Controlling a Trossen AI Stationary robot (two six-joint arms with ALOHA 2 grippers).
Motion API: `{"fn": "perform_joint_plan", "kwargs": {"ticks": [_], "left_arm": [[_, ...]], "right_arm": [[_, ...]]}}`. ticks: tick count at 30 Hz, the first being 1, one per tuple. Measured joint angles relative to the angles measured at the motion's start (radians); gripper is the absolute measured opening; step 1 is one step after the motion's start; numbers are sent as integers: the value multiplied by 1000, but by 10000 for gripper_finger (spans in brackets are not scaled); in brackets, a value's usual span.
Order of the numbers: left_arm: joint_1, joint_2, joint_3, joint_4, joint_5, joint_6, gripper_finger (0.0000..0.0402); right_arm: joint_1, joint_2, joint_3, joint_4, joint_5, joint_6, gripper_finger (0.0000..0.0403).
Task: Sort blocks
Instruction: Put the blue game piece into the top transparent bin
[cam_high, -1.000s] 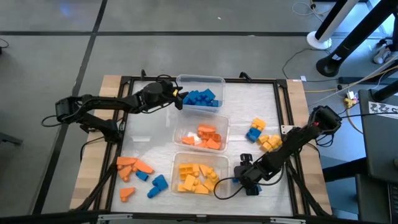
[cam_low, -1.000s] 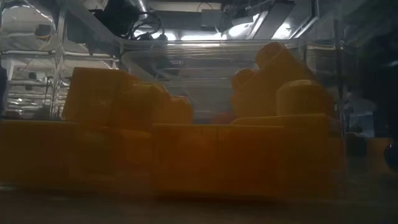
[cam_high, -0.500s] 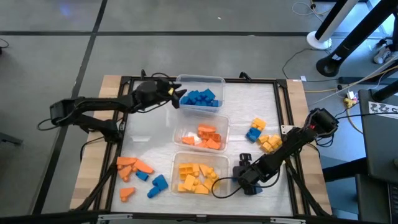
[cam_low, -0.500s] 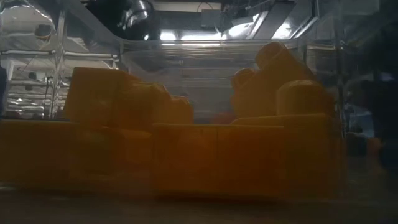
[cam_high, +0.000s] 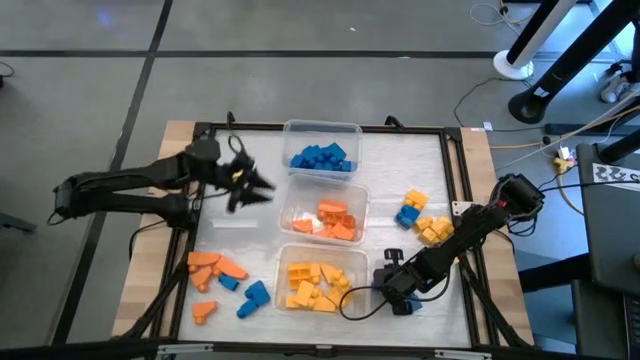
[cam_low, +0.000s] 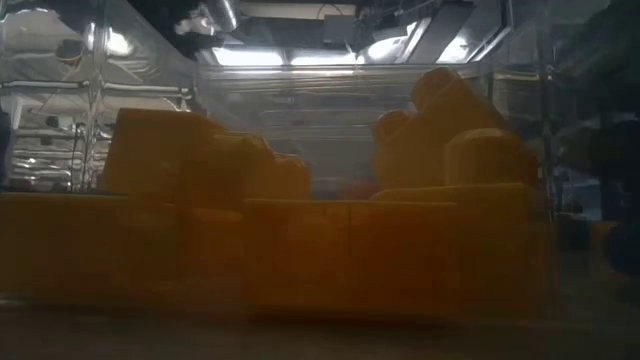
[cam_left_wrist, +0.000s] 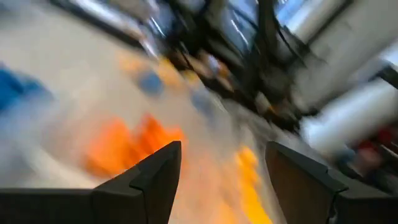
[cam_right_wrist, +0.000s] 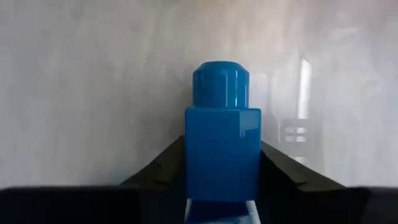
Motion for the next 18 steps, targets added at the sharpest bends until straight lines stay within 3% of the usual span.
{"fn": "perform_joint_plan", "kwargs": {"ticks": [7,11,18], "left_arm": [[-191,-92,0,-286,89,-83,224],[-305,-103,0,-405,107,-177,224],[-530,-96,0,-525,106,-298,224]], "right_arm": [[0,0,88,-61,-74,-31,137],[1,0,177,-177,-88,-57,149],[1,0,371,-410,-105,-106,135]]}}
